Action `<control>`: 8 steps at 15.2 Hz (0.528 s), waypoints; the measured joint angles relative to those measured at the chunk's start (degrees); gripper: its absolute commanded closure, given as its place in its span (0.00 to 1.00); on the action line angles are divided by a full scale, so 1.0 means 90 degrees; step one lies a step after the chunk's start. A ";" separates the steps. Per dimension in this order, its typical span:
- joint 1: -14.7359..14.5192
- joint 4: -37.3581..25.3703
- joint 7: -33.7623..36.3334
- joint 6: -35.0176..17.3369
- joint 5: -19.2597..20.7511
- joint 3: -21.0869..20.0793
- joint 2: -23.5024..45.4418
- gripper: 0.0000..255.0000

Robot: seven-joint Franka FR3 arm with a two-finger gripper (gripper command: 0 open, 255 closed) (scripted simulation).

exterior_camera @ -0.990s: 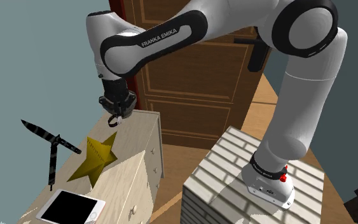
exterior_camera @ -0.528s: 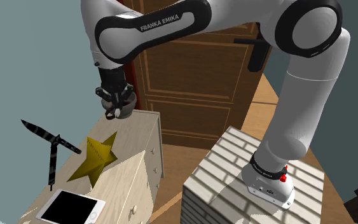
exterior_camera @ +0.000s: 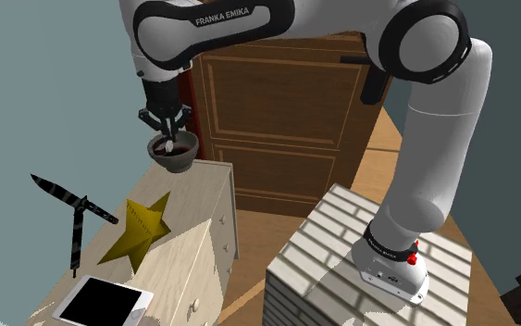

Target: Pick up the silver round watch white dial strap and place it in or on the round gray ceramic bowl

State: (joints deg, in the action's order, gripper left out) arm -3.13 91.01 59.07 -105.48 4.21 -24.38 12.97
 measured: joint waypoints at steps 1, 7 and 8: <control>0.0034 -0.0267 -0.0093 0.0096 0.0059 0.0049 0.0186 1.00; 0.0167 -0.1902 -0.0620 0.0697 0.0347 0.0307 0.1270 1.00; 0.0200 -0.2184 -0.0728 0.0820 0.0378 0.0348 0.1434 1.00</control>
State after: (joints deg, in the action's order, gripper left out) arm -1.33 71.36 52.52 -98.10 7.62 -21.25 25.88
